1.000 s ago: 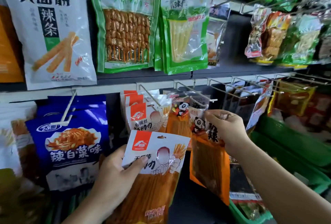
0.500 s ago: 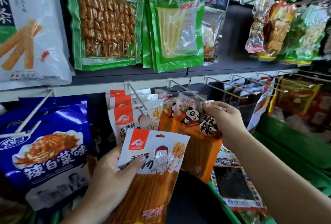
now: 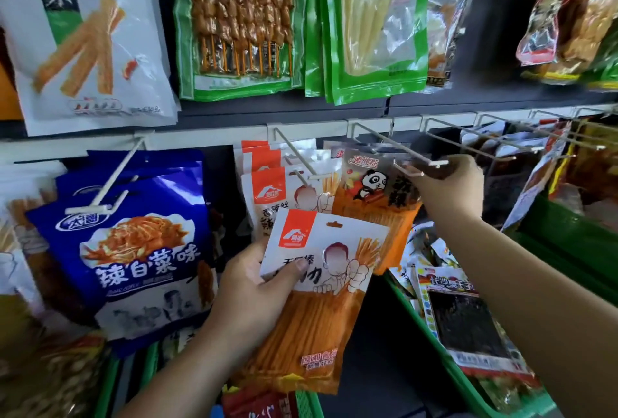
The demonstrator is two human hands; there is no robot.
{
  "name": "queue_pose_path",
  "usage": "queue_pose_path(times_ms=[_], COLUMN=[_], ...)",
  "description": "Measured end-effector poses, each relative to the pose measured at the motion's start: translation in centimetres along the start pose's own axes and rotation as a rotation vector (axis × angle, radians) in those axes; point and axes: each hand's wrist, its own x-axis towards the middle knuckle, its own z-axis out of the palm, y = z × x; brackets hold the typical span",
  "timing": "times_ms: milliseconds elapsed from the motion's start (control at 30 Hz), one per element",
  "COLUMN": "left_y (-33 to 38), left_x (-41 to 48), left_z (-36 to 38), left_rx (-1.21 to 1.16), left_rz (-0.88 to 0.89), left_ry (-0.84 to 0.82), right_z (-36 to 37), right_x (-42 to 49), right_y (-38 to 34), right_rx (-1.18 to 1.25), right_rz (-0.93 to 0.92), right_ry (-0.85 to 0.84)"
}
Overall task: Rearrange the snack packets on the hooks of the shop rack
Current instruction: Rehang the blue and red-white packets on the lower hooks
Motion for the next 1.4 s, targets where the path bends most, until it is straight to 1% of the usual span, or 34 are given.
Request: queue_pose_path(times_ms=[67,100,167,233,333,367,400,500,533,600,667,733,800,867,933,1033,1100,1167,1267,1333,1400], left_y=[0.0,0.1,0.1,0.1,0.0,-0.2,-0.4,-1.0,-1.4,-1.5,-1.3,-1.3,-1.2,-1.0,-0.7,-0.8,-0.9,-1.2,-1.4,-1.9,-2.4], left_x=[0.0,-0.1,-0.1,-0.3,-0.7,-0.9,-1.2,-2.5,-2.9,-3.7,-4.3,-4.9,-5.5,-5.9,-6.2,-6.0,-6.0,-5.9,-5.9,-5.7,-5.5], left_z=[-0.3,-0.4,-0.6,-0.8,-1.6,-2.0,-2.4,-3.6,-4.0,-5.0,-6.2,-7.6,-8.8,-9.9,-10.9,-12.2,-13.1,-14.1,-15.5,-16.3,-17.2], left_rx=[0.013,0.016,0.017,0.02,0.054,0.065,0.082,0.191,0.213,0.199,0.154,0.084,0.015,-0.057,-0.134,-0.207,-0.213,-0.229,-0.238,-0.171,-0.159], left_rz=[0.014,0.017,0.02,0.019,0.004,-0.014,-0.043,-0.13,-0.145,-0.164,-0.198,-0.231,-0.242,-0.247,-0.261,-0.276,-0.276,-0.288,-0.276,-0.238,-0.23], left_ry=[0.001,0.001,-0.005,-0.016,-0.031,-0.035,-0.046,-0.125,-0.131,-0.101,-0.061,-0.018,0.032,0.084,0.126,0.17,0.147,0.085,0.01,0.029,0.082], right_z=[-0.3,-0.3,0.0,0.4,0.6,0.6,0.6,0.5,0.6,0.9,1.1,1.1,1.2,1.6,2.6,4.2,5.3,6.2,7.1,7.6,8.0], right_x=[-1.7,-2.8,-4.9,-6.6,-6.8,-6.8,-6.9,-8.8,-9.9,-12.1,-14.3,-16.4,-18.4,-20.1,-21.9,-24.2,-25.0,-25.0,-24.0,-23.3,-22.5], right_y=[0.5,1.0,1.7,1.6,1.2,1.0,0.9,0.4,0.2,-0.1,-0.6,-1.1,-1.7,-2.6,-3.5,-4.3,-4.0,-3.8,-3.6,-3.5,-3.2], right_rx=[-0.004,0.024,0.124,0.212,0.269,0.26,0.221,0.085,0.083,0.135,0.187,0.254,0.315,0.366,0.423,0.499,0.524,0.572,0.588,0.552,0.557], right_rz=[-0.002,-0.023,-0.079,-0.095,-0.001,0.031,0.027,-0.077,-0.09,-0.025,0.128,0.239,0.277,0.275,0.283,0.303,0.302,0.345,0.377,0.354,0.365], right_ry=[0.071,0.042,-0.131,-0.321,-0.529,-0.553,-0.534,-0.418,-0.421,-0.542,-0.732,-0.922,-1.055,-1.128,-1.092,-0.916,-0.854,-0.837,-0.876,-0.933,-0.919])
